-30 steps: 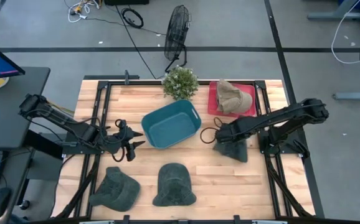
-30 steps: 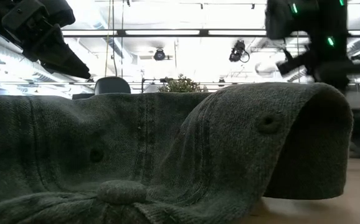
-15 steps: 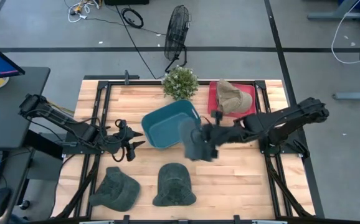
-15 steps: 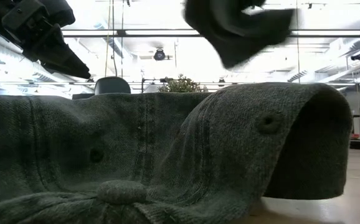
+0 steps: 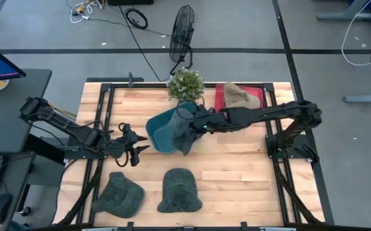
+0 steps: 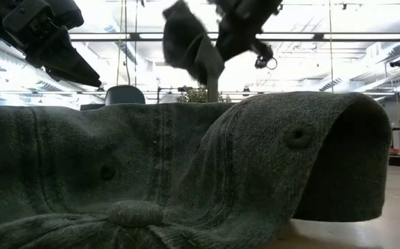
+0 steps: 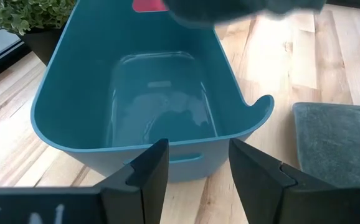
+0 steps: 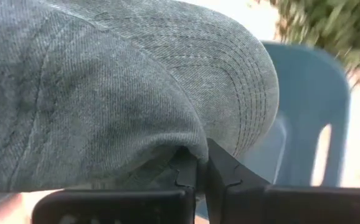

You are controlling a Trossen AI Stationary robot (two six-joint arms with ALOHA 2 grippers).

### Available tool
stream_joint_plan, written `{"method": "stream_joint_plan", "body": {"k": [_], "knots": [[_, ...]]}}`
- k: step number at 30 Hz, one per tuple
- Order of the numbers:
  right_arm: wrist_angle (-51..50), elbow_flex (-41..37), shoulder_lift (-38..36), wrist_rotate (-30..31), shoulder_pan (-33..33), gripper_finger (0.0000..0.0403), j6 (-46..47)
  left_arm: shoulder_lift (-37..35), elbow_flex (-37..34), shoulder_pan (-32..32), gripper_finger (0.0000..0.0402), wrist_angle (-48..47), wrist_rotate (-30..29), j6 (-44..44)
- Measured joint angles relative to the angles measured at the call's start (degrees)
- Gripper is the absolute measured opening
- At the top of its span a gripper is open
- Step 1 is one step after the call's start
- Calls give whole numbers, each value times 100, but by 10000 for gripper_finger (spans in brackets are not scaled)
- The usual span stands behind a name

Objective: Pick & Place hat
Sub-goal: Put the top black cap into the blue bin

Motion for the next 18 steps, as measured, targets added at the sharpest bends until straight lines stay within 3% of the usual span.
{"method": "stream_joint_plan", "body": {"k": [8,18], "knots": [[-224,0,663,-211,-419,9,585,0,0,0,172,0,2,-4],[-359,0,948,-219,-735,20,602,0,0,2,172,-4,2,-9]]}}
